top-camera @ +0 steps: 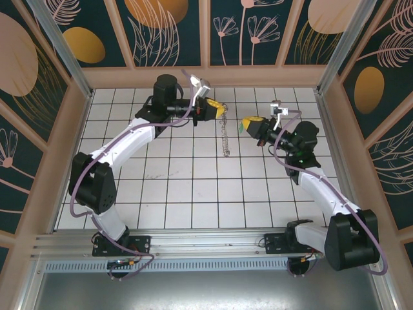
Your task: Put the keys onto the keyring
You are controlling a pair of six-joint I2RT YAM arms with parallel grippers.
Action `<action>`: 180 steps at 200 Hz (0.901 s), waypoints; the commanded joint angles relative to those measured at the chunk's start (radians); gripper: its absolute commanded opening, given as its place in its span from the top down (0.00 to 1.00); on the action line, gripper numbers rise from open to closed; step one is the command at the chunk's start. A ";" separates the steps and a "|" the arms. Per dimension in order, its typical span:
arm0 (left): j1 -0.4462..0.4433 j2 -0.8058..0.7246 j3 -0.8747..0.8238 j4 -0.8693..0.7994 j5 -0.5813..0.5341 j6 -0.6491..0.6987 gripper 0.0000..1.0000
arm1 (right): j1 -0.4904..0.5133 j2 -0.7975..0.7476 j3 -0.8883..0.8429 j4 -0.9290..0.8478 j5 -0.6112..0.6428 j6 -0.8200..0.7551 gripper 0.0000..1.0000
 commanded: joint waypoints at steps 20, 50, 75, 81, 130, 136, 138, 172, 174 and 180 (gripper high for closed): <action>-0.018 -0.002 0.031 0.018 0.011 -0.006 1.00 | 0.029 -0.012 0.020 0.079 -0.020 -0.046 1.00; -0.029 0.000 0.025 0.023 0.009 -0.006 1.00 | 0.042 -0.008 0.036 0.073 0.013 -0.055 1.00; -0.035 0.001 0.020 0.027 0.014 -0.011 1.00 | 0.046 -0.006 0.052 0.067 0.028 -0.060 1.00; -0.036 0.001 0.021 0.029 0.014 -0.013 1.00 | 0.046 -0.003 0.056 0.066 0.031 -0.062 1.00; -0.048 0.010 0.029 0.028 0.022 -0.017 1.00 | 0.060 0.031 0.109 0.046 0.029 -0.084 1.00; -0.049 0.011 0.030 0.028 0.023 -0.019 1.00 | 0.061 0.036 0.114 0.046 0.028 -0.086 1.00; -0.049 0.010 0.030 0.028 0.023 -0.019 1.00 | 0.061 0.037 0.116 0.046 0.029 -0.087 1.00; -0.052 0.010 0.034 0.029 0.026 -0.020 1.00 | 0.063 0.059 0.137 0.041 0.025 -0.092 1.00; -0.053 0.010 0.035 0.029 0.026 -0.020 1.00 | 0.064 0.060 0.138 0.042 0.025 -0.092 1.00; -0.053 0.010 0.036 0.029 0.029 -0.020 1.00 | 0.065 0.063 0.140 0.042 0.025 -0.094 1.00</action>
